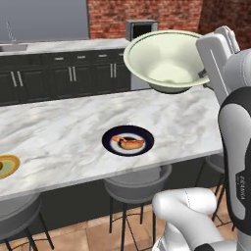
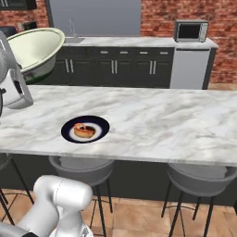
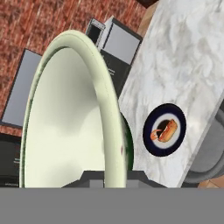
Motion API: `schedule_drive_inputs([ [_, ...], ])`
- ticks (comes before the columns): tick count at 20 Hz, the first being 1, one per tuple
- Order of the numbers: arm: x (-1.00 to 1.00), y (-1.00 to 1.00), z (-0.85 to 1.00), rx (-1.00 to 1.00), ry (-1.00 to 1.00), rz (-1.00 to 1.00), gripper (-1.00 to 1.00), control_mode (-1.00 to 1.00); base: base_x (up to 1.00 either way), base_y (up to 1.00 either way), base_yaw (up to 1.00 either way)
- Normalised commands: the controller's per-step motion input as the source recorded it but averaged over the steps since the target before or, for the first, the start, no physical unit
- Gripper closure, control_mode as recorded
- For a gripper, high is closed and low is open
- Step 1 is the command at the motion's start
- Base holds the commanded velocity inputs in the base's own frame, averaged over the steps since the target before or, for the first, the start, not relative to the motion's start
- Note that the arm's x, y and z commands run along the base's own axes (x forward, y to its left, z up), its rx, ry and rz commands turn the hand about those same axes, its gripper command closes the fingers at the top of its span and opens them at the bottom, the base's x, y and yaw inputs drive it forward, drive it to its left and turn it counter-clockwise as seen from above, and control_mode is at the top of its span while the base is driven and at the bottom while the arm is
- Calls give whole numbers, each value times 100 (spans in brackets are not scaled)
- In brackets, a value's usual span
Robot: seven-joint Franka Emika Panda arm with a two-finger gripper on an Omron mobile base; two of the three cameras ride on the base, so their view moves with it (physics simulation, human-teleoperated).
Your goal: Take the smaller bowl and place it next to the appetizer plate on the dining counter , and place the larger bowl next to the plate with cooked food.
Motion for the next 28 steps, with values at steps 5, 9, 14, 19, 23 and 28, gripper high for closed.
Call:
schedule_drive_inputs([
  [5,0,0,0,0,0,0,100,100,25,-15,3],
  [9,0,0,0,0,0,0,100,100,33,-1,1],
  [14,1,-28,-11,4,0,0,100,-100,8,-11,0],
  [19,3,-99,-42,16,5,0,100,-100,0,0,0],
  [23,1,-100,-48,20,0,0,100,-100,0,0,0],
  [28,8,-100,-58,19,7,0,100,-100,0,0,0],
])
